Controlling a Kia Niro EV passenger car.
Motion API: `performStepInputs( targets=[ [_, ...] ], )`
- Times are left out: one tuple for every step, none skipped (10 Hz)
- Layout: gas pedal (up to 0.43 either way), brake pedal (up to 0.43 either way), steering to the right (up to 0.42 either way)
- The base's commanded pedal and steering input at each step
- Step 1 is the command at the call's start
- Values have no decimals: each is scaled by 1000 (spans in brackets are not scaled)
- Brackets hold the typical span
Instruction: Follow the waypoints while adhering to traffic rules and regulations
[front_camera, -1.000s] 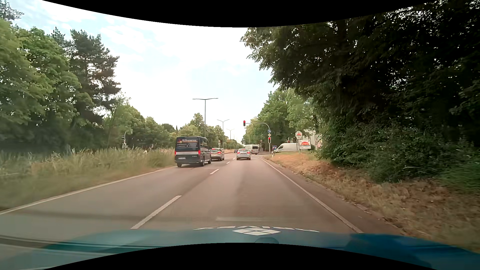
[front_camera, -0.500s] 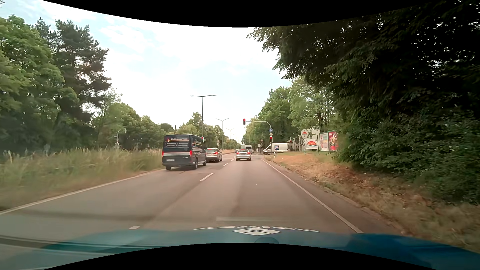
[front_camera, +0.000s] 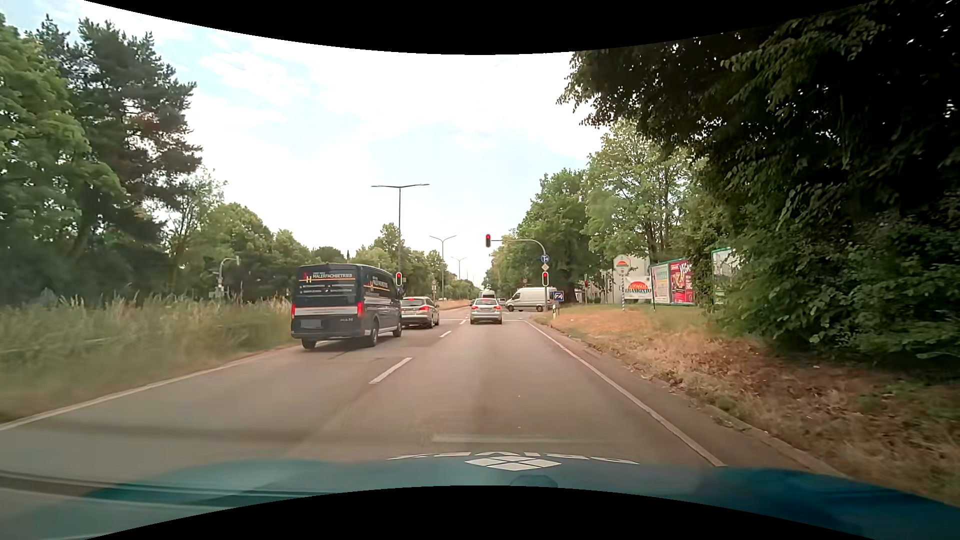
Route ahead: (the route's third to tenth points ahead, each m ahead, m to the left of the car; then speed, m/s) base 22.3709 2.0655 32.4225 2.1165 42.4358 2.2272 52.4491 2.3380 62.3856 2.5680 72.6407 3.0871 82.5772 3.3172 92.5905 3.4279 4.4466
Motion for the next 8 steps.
performStepInputs(
  targets=[
    [0, 0, -3],
    [0, 0, -3],
    [0, 0, -3],
    [0, 0, -3],
    [0, 0, -2],
    [0, 0, -1],
    [0, 0, -1],
    [0, 0, 0]
  ],
)
